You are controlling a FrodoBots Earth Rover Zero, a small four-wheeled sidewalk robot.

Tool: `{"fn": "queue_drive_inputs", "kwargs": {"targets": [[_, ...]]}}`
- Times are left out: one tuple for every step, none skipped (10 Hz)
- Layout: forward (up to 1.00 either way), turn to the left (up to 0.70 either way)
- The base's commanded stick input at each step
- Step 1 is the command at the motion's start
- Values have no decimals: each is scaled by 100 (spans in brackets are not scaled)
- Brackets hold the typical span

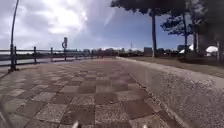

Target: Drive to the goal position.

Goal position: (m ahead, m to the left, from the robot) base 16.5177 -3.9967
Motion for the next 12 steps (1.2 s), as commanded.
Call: {"fn": "queue_drive_inputs", "kwargs": {"targets": [[70, 35], [70, 35], [70, 35], [70, 35], [70, 35], [70, 5], [70, 0], [70, 0], [70, 0], [70, 0], [70, 0], [70, 0]]}}
